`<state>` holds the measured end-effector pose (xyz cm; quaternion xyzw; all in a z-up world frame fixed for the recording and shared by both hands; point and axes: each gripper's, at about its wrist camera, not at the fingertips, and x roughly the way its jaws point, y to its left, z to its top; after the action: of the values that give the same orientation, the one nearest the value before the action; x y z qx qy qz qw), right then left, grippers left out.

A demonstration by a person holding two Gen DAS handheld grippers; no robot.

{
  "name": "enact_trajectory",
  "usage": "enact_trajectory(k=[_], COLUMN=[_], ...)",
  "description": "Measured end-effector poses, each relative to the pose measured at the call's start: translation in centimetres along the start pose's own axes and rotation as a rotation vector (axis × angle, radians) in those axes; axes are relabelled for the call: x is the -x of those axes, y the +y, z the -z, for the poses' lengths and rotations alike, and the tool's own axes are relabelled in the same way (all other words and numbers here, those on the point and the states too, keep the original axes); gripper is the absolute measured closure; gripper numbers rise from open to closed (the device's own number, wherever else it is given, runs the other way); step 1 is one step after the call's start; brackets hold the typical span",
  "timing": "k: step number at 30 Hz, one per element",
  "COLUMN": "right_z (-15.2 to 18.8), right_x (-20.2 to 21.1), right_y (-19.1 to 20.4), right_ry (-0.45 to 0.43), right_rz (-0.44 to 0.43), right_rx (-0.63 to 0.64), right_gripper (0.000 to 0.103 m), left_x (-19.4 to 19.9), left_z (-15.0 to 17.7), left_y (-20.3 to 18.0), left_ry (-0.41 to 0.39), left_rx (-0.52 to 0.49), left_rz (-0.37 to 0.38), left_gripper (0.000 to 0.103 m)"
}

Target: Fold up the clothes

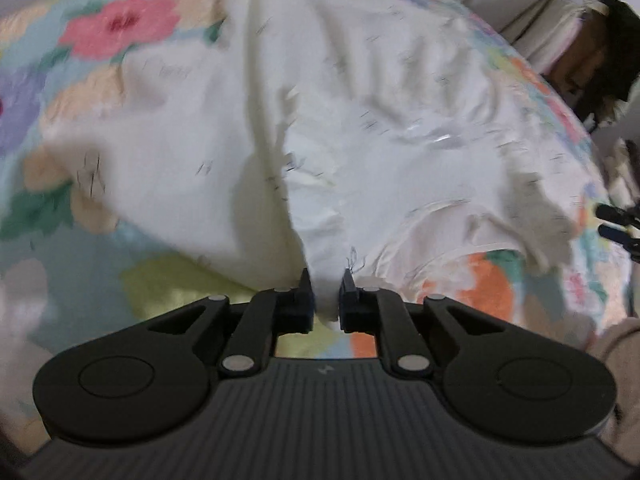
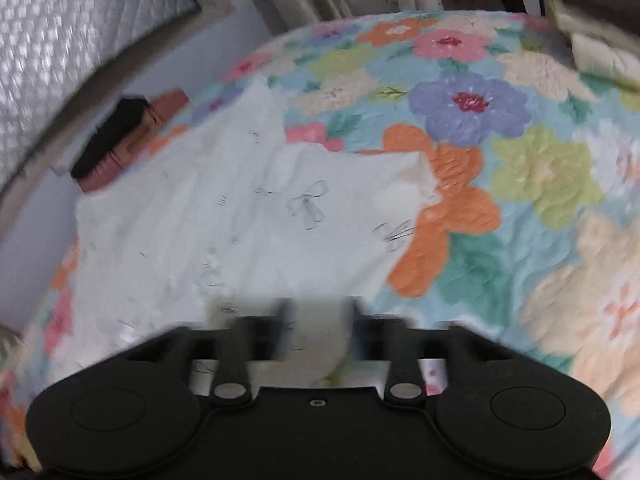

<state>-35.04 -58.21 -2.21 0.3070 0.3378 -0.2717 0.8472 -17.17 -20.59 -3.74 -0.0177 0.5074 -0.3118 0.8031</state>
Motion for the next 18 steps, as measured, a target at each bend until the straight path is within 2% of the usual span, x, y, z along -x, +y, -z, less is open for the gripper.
enact_trajectory(k=[2,4,6,8,14,18], right_z=[-1.2,-1.2,-1.6,-1.5,-0.8,-2.2], right_x=[-0.1,-0.9,-2.5,-4.1,-7.5,-8.3], right_y=[-1.2,-3.1,-4.9,-6.4,-9.6,-9.8], right_ry=[-0.013,0.008,0.026,0.050,0.102,0.043], right_rz=[-0.024,-0.055,-0.082,-0.105,-0.253,-0.244], right_rx=[-0.036,-0.134,-0.233,-0.308,-0.546,-0.562], right_gripper=[0.034,0.034,0.034,0.034,0.034,0.034], left_x=[2.0,3.5,3.6,2.9,-5.4,-9.8], left_z=[-0.6,-1.0,-1.7,-2.6,-5.0,-5.3], left_y=[-1.8,-3.8,-5.6,-7.4,-13.4,-16.3], left_ry=[-0.036,-0.075,-0.115,-0.146,-0.052,0.021], left_rx=[-0.036,-0.094,-0.142,-0.179,-0.197,-0.197], left_rz=[0.010,-0.018,-0.025,-0.014,0.092,0.103], left_gripper=[0.088,0.070,0.064,0.062,0.062,0.062])
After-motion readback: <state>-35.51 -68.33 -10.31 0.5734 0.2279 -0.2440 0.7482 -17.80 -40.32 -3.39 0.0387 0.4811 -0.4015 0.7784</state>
